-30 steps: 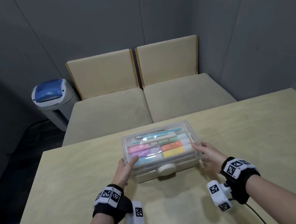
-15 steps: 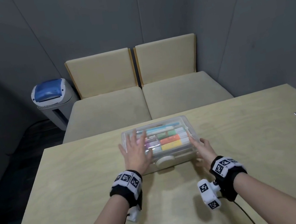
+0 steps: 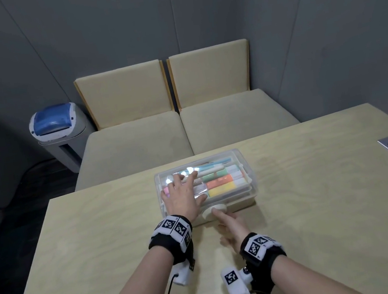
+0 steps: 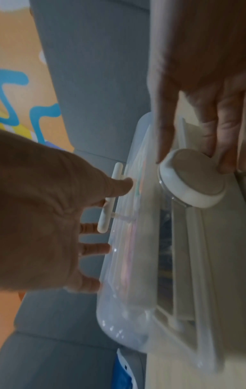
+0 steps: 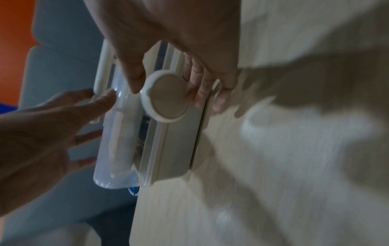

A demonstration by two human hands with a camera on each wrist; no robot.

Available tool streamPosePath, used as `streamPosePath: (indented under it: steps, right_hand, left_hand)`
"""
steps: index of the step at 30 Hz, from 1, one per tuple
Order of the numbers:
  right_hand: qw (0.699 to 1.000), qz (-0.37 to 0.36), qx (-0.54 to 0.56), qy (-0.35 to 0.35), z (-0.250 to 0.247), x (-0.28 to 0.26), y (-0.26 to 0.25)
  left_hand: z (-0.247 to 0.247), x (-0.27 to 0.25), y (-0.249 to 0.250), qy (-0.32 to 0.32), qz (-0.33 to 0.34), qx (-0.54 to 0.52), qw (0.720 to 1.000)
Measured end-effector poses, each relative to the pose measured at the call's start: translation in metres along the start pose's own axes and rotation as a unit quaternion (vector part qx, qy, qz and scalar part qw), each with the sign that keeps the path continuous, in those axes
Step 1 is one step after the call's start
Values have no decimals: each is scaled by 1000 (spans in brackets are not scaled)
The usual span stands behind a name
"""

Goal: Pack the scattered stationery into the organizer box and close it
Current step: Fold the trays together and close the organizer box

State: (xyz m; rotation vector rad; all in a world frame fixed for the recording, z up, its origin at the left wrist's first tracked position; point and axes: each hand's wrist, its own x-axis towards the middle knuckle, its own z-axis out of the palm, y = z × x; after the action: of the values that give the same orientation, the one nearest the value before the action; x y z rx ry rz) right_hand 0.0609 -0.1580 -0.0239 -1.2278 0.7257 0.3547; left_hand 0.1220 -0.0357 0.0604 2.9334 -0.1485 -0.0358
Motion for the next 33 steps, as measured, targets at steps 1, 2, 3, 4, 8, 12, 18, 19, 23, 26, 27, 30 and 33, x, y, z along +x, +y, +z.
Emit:
streamPosePath:
  steps: [1, 2, 3, 4, 8, 12, 18, 19, 23, 26, 27, 30, 33]
  right_hand:
    - [1000, 0, 1, 8, 2, 2, 1]
    - [1000, -1, 1, 14, 3, 2, 2]
    - [1000, -1, 0, 16, 4, 2, 1]
    - [1000, 0, 1, 11, 5, 1, 0]
    - [999, 22, 19, -40, 1, -3, 0]
    - [997, 23, 52, -49, 0, 2, -1]
    - [998, -39, -7, 58, 9, 16, 7]
    - [998, -23, 26, 44, 8, 14, 8]
    - [987, 64, 126, -71, 1, 1, -1]
    - [990, 66, 96, -78, -5, 8, -5]
    - [993, 58, 78, -73, -6, 8, -6]
    - [998, 41, 32, -41, -6, 6, -9]
    - [998, 46, 24, -46, -4, 7, -12]
  left_hand:
    - [0, 0, 0, -1, 1, 0, 1000]
    - [0, 1, 0, -3, 1, 1, 1000]
    - [0, 1, -1, -4, 1, 2, 1000]
    - [0, 1, 0, -7, 2, 2, 1000]
    - [0, 1, 0, -6, 2, 9, 1000]
    - [2, -1, 0, -3, 4, 13, 1000]
    - [2, -1, -1, -2, 5, 12, 1000]
    - [2, 0, -1, -3, 5, 13, 1000]
    - [2, 1, -1, -3, 6, 16, 1000]
    - [2, 0, -1, -6, 6, 13, 1000]
    - [1, 0, -1, -7, 6, 12, 1000]
    - [-2, 0, 0, -14, 9, 6, 1000]
    - [-1, -1, 0, -18, 8, -16, 1000]
